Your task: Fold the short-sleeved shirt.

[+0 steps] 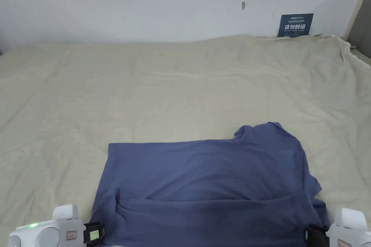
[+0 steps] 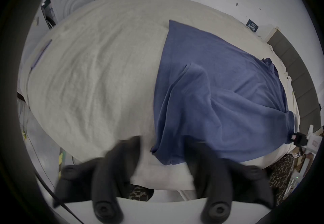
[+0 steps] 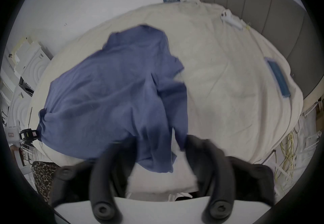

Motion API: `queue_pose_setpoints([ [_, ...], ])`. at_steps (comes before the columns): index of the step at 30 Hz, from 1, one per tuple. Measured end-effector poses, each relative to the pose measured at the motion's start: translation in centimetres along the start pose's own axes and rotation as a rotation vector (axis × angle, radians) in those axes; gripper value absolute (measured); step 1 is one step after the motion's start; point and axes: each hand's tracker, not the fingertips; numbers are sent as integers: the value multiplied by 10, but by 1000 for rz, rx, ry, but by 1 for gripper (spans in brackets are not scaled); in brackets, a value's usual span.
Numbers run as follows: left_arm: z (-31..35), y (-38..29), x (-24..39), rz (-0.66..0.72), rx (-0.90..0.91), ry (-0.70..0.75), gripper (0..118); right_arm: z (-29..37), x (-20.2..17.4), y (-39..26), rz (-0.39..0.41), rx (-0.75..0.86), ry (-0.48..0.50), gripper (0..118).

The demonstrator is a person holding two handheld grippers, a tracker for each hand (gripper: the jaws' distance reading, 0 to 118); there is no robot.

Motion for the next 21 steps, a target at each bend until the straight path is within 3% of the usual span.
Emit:
queue_pose_setpoints([
  [2,18,7,5,1,83,0,101,19,-4,11,26,79,12,96],
  [8,86,38,27,-23,323,-38,102,74,-16,50,78,303,42,97],
  [12,118,46,45,-49,450,-15,114,101,-31,62,96,417,69,97],
  [15,129,42,59,-90,542,32,112,111,-43,61,127,494,34,97],
  [16,128,40,62,-101,558,40,105,112,-46,60,143,513,18,96],
  [18,129,34,66,-101,595,26,68,111,-49,58,150,540,8,83],
  [20,128,30,68,-89,617,10,24,111,-50,56,141,558,7,57],
  [21,128,29,68,-84,620,0,20,111,-50,56,137,571,10,45],
])
